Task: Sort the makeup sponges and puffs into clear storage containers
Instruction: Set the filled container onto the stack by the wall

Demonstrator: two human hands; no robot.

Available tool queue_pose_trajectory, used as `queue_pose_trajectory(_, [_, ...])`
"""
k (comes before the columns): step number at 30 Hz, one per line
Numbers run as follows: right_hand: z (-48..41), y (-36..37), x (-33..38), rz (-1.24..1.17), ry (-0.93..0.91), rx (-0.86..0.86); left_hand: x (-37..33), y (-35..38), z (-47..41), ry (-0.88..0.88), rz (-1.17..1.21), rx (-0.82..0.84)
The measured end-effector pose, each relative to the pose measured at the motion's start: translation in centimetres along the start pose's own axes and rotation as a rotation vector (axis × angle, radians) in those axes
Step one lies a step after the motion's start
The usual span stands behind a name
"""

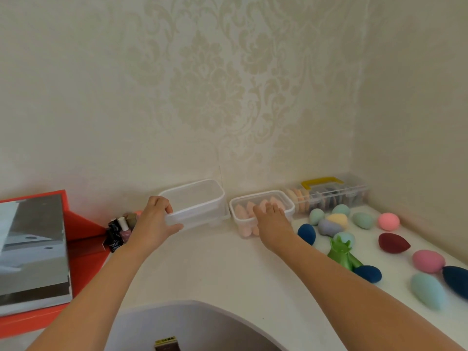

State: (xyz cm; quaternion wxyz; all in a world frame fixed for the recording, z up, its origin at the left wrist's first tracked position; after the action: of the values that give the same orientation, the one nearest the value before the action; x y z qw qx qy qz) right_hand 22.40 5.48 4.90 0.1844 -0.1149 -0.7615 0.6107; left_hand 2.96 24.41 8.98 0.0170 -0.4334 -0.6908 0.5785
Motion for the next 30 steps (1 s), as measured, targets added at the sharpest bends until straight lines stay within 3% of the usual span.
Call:
queue_pose_trajectory(12, [-2.2, 0.9, -0.9, 0.052, 0.008, -0.028, 0.5, 0.3, -0.8, -0.032, 0.006, -0.018])
queue_pose_trajectory(22, [-2.3, 0.8, -2.6, -0.098, -0.009, 0.176, -1.6, -1.0, 1.9, 0.024, 0.053, -0.047])
queue_pose_trajectory(25, [-0.8, -1.2, -2.4, -0.2, -0.025, 0.039, -2.9, -2.0, 3.7, 0.093, 0.056, -0.07])
queue_pose_trajectory(30, [3.5, -5.9, -0.4, -0.334, -0.116, -0.182, -5.0, -1.8, 7.1, 0.193, 0.075, 0.044])
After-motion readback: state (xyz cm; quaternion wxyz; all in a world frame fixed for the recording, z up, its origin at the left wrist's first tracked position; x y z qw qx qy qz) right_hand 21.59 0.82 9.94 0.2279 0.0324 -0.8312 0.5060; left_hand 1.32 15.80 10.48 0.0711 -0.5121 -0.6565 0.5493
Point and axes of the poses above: each hand's wrist, its own z-axis away from the middle knuckle, its own y-axis out of the palm, x = y × z, the point moved 7 cm from there along -z, towards the middle knuckle, and after that the axes turned 11 degrees about -y, right-handed, at the moved point
